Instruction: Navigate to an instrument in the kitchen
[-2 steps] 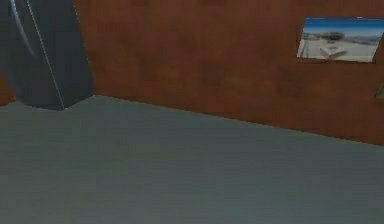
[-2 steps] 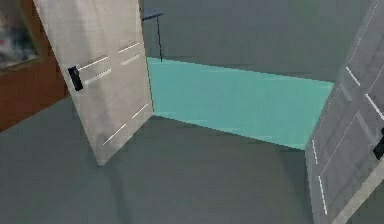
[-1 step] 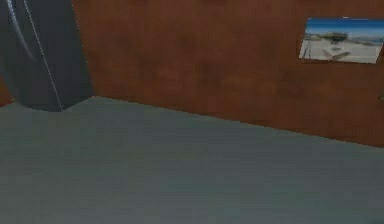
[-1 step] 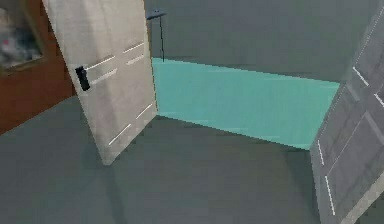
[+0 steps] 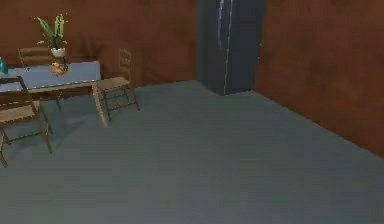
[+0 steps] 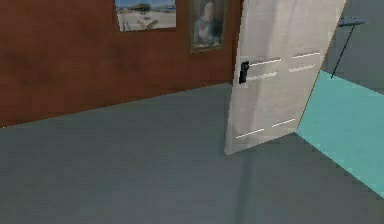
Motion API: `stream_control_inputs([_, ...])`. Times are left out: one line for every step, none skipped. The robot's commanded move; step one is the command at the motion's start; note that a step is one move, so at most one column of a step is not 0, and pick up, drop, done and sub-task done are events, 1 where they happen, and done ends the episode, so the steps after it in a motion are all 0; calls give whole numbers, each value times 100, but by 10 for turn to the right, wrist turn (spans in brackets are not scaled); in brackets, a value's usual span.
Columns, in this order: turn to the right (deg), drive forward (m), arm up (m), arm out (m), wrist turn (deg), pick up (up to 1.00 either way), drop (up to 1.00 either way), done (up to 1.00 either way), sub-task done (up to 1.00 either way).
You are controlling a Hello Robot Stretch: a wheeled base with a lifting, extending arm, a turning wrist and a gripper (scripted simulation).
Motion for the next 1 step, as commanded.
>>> stream_control_inputs([-210,0,0,0,0,0,0,0,0])
